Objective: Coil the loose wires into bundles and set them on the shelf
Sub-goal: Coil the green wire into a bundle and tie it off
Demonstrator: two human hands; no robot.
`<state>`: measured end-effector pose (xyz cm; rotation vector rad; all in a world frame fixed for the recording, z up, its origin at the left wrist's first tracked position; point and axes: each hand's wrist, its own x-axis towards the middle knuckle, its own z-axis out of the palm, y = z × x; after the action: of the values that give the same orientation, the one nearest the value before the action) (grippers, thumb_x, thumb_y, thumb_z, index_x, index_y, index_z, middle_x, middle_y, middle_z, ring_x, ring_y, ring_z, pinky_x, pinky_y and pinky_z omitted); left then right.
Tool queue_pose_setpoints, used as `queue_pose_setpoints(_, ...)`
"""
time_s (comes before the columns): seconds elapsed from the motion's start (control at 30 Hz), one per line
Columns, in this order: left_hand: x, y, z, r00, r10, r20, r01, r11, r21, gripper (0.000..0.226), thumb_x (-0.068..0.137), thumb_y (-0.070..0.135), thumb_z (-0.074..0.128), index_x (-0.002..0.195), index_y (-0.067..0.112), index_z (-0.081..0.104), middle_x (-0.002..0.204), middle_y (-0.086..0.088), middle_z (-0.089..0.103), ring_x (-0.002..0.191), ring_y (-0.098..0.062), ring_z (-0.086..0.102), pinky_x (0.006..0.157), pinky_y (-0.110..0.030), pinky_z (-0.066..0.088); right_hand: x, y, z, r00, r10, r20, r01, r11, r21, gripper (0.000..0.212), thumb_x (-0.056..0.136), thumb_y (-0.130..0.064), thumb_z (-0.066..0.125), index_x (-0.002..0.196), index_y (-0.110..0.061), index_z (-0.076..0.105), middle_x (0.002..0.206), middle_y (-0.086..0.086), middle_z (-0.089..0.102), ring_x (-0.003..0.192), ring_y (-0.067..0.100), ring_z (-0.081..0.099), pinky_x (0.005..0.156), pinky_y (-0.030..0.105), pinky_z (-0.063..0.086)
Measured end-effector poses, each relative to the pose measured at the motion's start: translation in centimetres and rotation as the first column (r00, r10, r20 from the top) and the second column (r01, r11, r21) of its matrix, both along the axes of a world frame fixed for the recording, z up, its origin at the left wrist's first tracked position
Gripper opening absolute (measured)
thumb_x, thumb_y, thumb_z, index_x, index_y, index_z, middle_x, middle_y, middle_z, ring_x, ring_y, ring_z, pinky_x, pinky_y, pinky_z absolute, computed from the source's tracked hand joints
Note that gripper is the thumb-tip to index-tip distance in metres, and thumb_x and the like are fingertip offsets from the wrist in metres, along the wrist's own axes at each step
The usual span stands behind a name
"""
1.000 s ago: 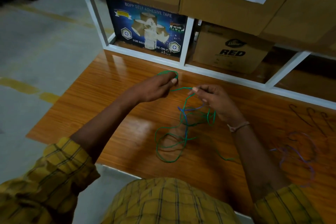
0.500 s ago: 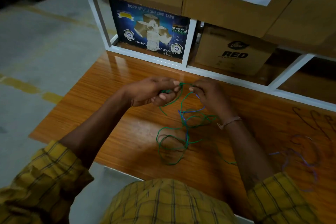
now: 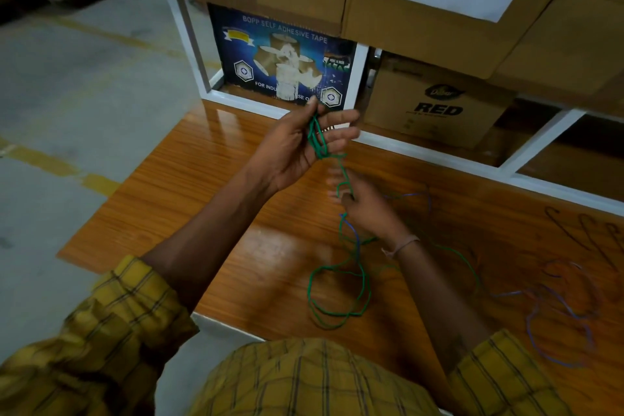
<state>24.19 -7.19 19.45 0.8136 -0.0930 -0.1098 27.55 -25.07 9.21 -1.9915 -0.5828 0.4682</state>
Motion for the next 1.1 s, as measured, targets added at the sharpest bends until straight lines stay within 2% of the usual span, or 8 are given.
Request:
queue_pose_setpoints(0.1, 1.1, -0.7, -1.1, 0.996, 0.059, 0.068, -0.064, 0.996, 0.07, 0.034, 0.117, 0.031, 0.027, 0.108, 0.008, 0.051, 0.136, -0.028, 0.067, 0.127, -0.043, 0.066, 0.101, -0.05, 0.059, -1.3, 0.7, 0.4, 0.982, 0.06, -0.18, -0.04, 0.992, 0.118, 0.044, 0.103, 0.013, 0.035, 0.143, -0.003, 0.042, 0.129, 0.02, 0.061, 0.116, 0.029, 0.067, 0.104, 0.039, 0.054)
queue_pose_setpoints(0.2, 1.6, -0.8, -2.5, 0.977, 0.168, 0.128, -0.208, 0.875, 0.437, 0.029, 0.118, 0.028, 0.031, 0.13, 0.003, 0.04, 0.14, -0.019, 0.066, 0.133, -0.03, 0.065, 0.103, -0.039, 0.053, -2.3, 1.0, 1.8, 0.914, 0.145, -0.379, -0.049, 0.966, 0.253, 0.043, 0.106, 0.008, 0.039, 0.144, -0.011, 0.04, 0.131, 0.024, 0.063, 0.116, 0.033, 0.069, 0.095, 0.034, 0.059)
queue_pose_setpoints(0.37, 1.2, -0.1, -4.3, 0.958, -0.017, 0.287, -0.273, 0.254, 0.928, 0.027, 0.114, 0.039, 0.037, 0.12, 0.013, 0.04, 0.122, -0.013, 0.072, 0.116, -0.027, 0.071, 0.097, -0.049, 0.058, -2.2, 0.3, 4.6, 0.821, 0.12, -0.558, 0.017, 0.972, 0.234, 0.035, 0.111, -0.013, 0.043, 0.144, -0.001, 0.044, 0.141, 0.02, 0.058, 0.101, 0.035, 0.074, 0.069, 0.041, 0.064)
queue_pose_setpoints(0.53, 0.7, 0.7, -5.3, 0.953, -0.216, 0.212, -0.263, -0.249, 0.932, 0.019, 0.114, 0.037, 0.036, 0.115, 0.019, 0.03, 0.104, -0.015, 0.074, 0.087, -0.037, 0.069, 0.064, -0.038, 0.043, -1.2, -0.9, 5.2, 0.92, -0.045, -0.389, 0.074, 0.995, 0.062, 0.028, 0.112, -0.025, 0.036, 0.111, -0.003, 0.055, 0.118, 0.016, 0.072, 0.05, 0.027, 0.07, 0.033, 0.018, 0.035)
queue_pose_setpoints(0.7, 0.3, 0.4, -4.5, 0.97, -0.209, 0.125, -0.172, -0.228, 0.958, 0.028, 0.115, 0.032, 0.038, 0.125, 0.006, 0.042, 0.092, -0.014, 0.063, 0.088, -0.037, 0.065, 0.067, -0.038, 0.037, 0.1, -0.4, 3.3, 0.942, -0.313, -0.119, 0.315, 0.949, -0.002, 0.036, 0.108, -0.028, 0.047, 0.079, -0.012, 0.062, 0.058, 0.001, 0.067, 0.046, 0.009, 0.049, 0.054, 0.026, 0.039)
queue_pose_setpoints(0.8, 0.2, 0.8, -4.3, 0.976, -0.208, 0.057, -0.095, -0.18, 0.979, 0.024, 0.114, 0.032, 0.042, 0.117, 0.01, 0.051, 0.088, -0.001, 0.056, 0.085, -0.026, 0.058, 0.073, -0.035, 0.039, 1.5, -1.0, 2.5, 0.884, -0.464, -0.057, 0.466, 0.884, 0.032, 0.038, 0.102, -0.029, 0.057, 0.066, -0.017, 0.063, 0.066, -0.009, 0.061, 0.064, 0.006, 0.052, 0.07, 0.031, 0.04)
queue_pose_setpoints(0.93, -0.4, 1.3, -4.7, 0.969, -0.248, 0.018, -0.043, -0.095, 0.995, 0.017, 0.114, 0.029, 0.045, 0.102, 0.018, 0.052, 0.075, 0.011, 0.053, 0.067, -0.01, 0.053, 0.064, -0.031, 0.037, 3.3, -1.9, 2.8, 0.846, -0.475, -0.243, 0.51, 0.853, 0.112, 0.038, 0.104, -0.019, 0.057, 0.067, -0.017, 0.065, 0.093, -0.001, 0.068, 0.09, 0.005, 0.061, 0.079, 0.024, 0.045)
queue_pose_setpoints(1.1, -1.4, -0.1, -5.0, 0.957, -0.281, 0.066, -0.045, 0.082, 0.996, 0.025, 0.114, 0.023, 0.044, 0.09, 0.024, 0.046, 0.069, 0.004, 0.054, 0.054, 0.001, 0.049, 0.056, -0.018, 0.039, 4.3, -1.1, 3.9, 0.867, -0.486, -0.112, 0.498, 0.853, 0.155, 0.042, 0.104, -0.022, 0.058, 0.062, -0.017, 0.06, 0.068, -0.005, 0.059, 0.065, -0.001, 0.053, 0.066, 0.022, 0.041)
